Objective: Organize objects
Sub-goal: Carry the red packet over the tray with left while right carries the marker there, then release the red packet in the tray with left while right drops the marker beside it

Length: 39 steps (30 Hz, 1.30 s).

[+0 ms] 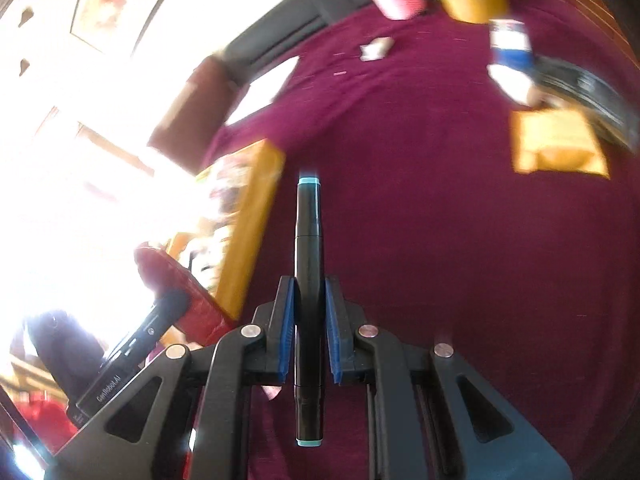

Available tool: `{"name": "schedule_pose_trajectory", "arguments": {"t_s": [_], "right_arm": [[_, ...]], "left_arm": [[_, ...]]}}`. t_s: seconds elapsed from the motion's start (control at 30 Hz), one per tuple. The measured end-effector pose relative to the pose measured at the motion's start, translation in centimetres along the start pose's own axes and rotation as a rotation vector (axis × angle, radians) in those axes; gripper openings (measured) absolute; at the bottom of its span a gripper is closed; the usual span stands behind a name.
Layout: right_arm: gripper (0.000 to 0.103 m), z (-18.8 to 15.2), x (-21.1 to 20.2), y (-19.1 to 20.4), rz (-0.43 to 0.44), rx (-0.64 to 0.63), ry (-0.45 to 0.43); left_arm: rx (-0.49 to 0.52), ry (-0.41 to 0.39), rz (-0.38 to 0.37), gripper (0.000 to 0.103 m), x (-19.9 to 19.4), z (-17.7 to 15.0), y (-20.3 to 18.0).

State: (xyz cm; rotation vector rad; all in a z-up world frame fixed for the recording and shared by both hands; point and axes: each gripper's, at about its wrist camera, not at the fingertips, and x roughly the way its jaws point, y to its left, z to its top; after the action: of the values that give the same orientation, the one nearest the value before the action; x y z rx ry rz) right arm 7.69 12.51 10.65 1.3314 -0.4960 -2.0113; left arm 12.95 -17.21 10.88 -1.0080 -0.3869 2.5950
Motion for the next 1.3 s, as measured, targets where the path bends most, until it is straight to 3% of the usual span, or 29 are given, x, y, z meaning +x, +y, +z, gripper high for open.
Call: {"name": "schedule_pose_trajectory", "arguments": {"t_s": [0.33,0.4,0.47,0.6,0.83,0.93,1.13,1.23,1.3], "right_arm": [[0.013,-0.2,6.9,11.6,0.11,-0.145,0.1],[0.013,-0.4,9.4,13.2,0.121,-0.156,0.141],[0.013,-0.9,12.4,14.6,0.121,-0.169,0.192],[0.013,-1.7,17.1,16.1,0.06,-0.192,0.246],[0.013,-0.6,20.1,15.1,0.022,-0.141,0.259],[0.012,0.3,21.2,14.5,-0.077,-0.13,0.231],[0.012,2.5,23.1,14.9,-0.187,-0.167,0.177],[0.017,2.9,23.9,15.1,-0.2,-0.178,0.182],[0.019,3.1,23.8,14.7,-0.167,-0.149,0.184]], "left_arm": [[-0.157,-0.089,-0.068,0.041,-8.3,0.7,7.6],[-0.146,-0.099,0.023,0.041,-8.5,1.0,8.3],[-0.161,-0.067,0.057,0.041,-7.6,1.2,9.4],[-0.205,0.024,0.099,0.041,-4.5,0.7,11.8],[-0.186,0.072,0.189,0.042,-0.6,0.5,13.0],[-0.194,0.106,0.206,0.043,1.1,0.6,13.6],[-0.15,0.07,0.331,0.044,1.8,0.9,13.6],[-0.143,0.046,0.326,0.045,0.8,0.4,13.6],[-0.115,0.028,0.345,0.055,0.1,0.2,13.1]]}}
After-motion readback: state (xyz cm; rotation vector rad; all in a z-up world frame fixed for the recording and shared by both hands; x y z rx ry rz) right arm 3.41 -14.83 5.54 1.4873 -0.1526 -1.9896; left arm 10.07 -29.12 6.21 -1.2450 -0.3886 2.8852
